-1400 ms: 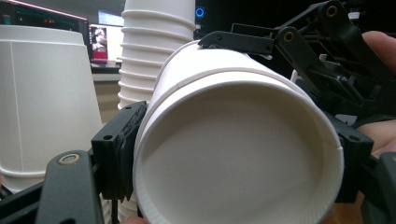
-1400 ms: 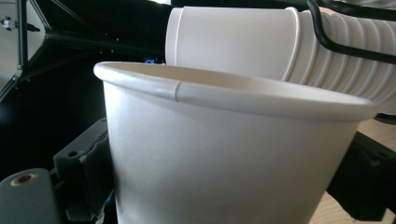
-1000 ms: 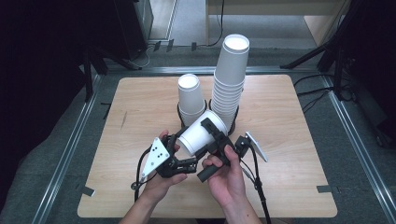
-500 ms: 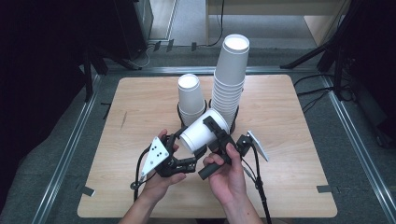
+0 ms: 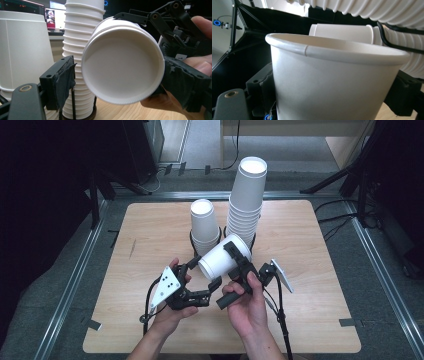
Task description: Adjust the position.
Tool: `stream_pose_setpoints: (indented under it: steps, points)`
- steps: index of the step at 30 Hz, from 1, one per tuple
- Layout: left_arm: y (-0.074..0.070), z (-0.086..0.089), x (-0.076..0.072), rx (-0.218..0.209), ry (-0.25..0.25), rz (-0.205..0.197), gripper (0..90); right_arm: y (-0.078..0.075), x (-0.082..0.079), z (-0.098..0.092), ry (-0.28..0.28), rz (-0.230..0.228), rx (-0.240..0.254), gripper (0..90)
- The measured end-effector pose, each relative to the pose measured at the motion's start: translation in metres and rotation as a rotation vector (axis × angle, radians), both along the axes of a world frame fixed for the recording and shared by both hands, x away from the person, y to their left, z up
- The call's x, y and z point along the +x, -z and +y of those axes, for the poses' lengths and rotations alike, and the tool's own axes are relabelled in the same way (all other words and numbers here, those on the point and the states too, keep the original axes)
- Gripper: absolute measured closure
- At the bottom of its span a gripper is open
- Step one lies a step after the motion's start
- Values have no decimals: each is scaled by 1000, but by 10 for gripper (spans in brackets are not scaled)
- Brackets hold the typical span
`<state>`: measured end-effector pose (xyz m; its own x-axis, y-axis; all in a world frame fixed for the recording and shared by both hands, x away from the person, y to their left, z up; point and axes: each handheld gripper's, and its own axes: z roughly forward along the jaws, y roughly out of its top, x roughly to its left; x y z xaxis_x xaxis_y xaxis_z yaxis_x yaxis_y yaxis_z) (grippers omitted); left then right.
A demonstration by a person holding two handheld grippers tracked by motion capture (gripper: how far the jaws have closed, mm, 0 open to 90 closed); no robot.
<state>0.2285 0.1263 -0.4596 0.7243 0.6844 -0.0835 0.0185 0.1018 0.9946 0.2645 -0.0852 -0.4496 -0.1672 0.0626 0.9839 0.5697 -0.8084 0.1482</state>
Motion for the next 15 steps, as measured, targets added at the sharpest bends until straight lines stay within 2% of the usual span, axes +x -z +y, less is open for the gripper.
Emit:
stream_pose_setpoints:
  steps: [11,15]
  points:
    - [0,-1,-1,-2,18,2,133,-8,3,-20,101,-52,-8,129]
    - [1,-1,-1,-3,20,9,133,-12,3,-30,139,-83,-29,129]
